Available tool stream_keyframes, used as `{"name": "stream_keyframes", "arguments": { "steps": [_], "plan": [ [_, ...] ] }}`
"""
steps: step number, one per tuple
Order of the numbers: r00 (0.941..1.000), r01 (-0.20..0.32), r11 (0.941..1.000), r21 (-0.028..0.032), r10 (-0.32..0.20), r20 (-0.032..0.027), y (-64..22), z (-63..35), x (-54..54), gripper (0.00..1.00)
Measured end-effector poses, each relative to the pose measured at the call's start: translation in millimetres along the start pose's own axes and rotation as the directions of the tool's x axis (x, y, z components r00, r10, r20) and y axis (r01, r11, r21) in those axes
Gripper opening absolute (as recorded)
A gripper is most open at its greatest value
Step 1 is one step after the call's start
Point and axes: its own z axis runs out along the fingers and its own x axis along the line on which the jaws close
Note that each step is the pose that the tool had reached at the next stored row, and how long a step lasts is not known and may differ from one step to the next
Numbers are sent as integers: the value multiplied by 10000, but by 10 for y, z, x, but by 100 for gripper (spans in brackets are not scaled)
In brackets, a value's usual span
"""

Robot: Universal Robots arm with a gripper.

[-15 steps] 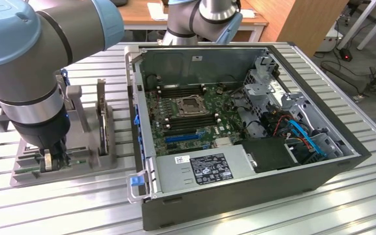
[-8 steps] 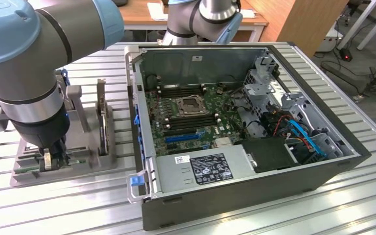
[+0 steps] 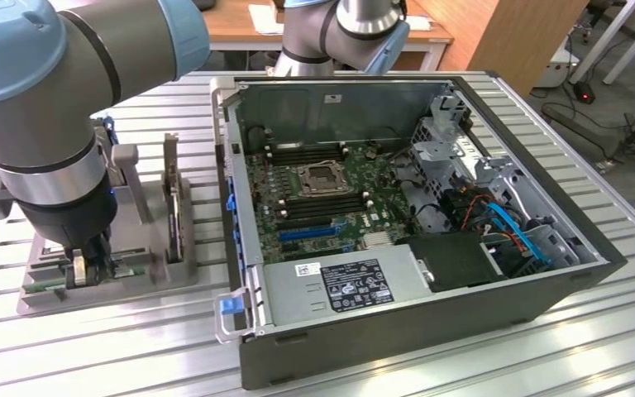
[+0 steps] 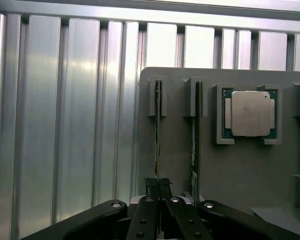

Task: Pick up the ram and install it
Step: 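Pick up the ram and move it above insertion slot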

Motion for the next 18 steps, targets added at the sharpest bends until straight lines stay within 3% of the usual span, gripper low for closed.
{"name": "stream_keyframes", "arguments": {
  "steps": [18],
  "plan": [
    [10000,0,10000,0,0,1,-2,-150,-4,11]
  ]
}}
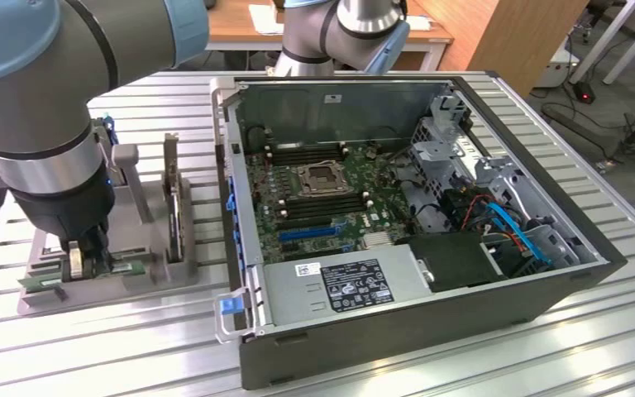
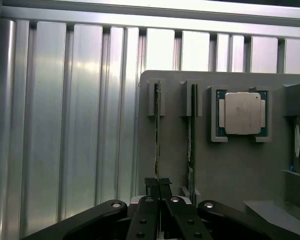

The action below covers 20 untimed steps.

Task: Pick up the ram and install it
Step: 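Pick up the ram and move it above insertion slot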

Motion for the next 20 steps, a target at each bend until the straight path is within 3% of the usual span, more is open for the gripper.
{"name": "stream_keyframes", "arguments": {
  "steps": [20],
  "plan": [
    [10000,0,10000,0,0,0,12,-332,-9,11]
  ]
}}
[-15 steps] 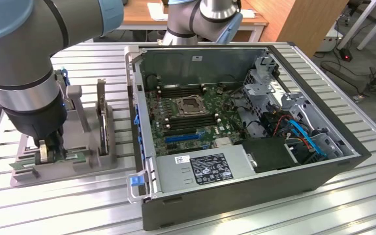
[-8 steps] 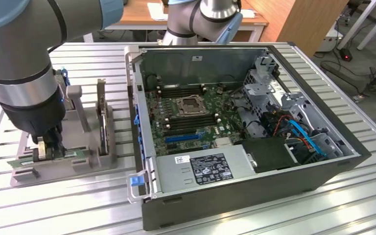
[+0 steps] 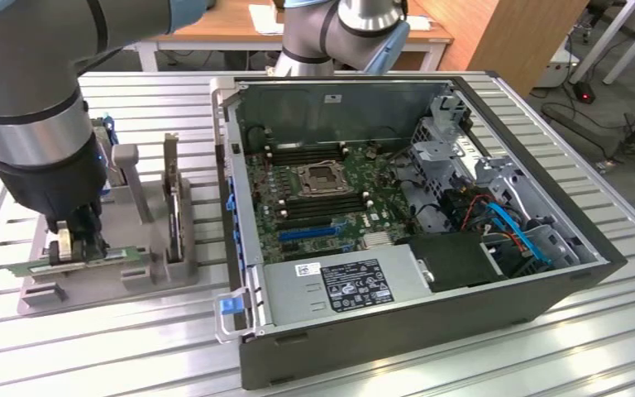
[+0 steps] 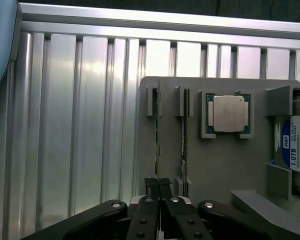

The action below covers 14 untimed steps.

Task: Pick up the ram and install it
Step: 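Pick up the ram and move it above insertion slot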

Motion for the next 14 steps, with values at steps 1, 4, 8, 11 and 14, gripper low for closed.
{"name": "stream_keyframes", "arguments": {
  "steps": [1,4,8,11,14],
  "plan": [
    [10000,0,10000,0,0,0,1,-20,0,11],
    [10000,0,10000,-1,0,-1,4,-86,-3,11],
    [10000,-1,10000,0,1,0,8,-170,-5,11],
    [10000,0,10000,0,0,0,12,-238,-7,11],
    [10000,-1,10000,0,1,0,15,-298,-9,11]
  ]
}}
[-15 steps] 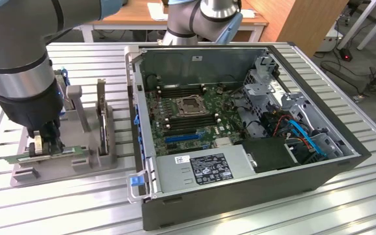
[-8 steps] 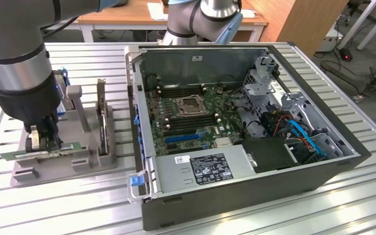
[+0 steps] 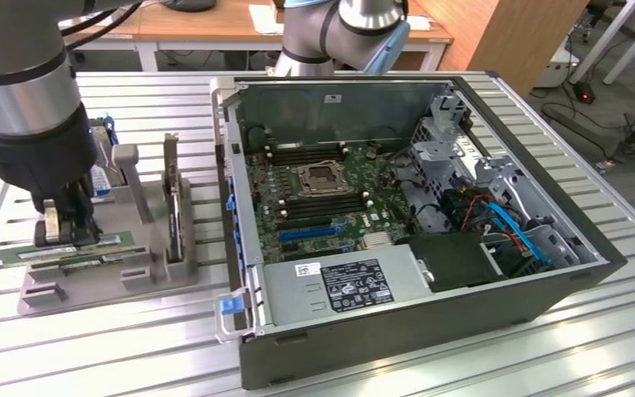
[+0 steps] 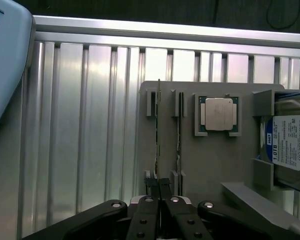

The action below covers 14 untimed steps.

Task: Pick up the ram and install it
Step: 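Pick up the ram and move it above insertion slot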

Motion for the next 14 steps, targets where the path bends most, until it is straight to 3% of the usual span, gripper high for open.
{"name": "stream_keyframes", "arguments": {
  "steps": [14],
  "plan": [
    [10000,1,10000,0,-1,0,14,-259,-7,11]
  ]
}}
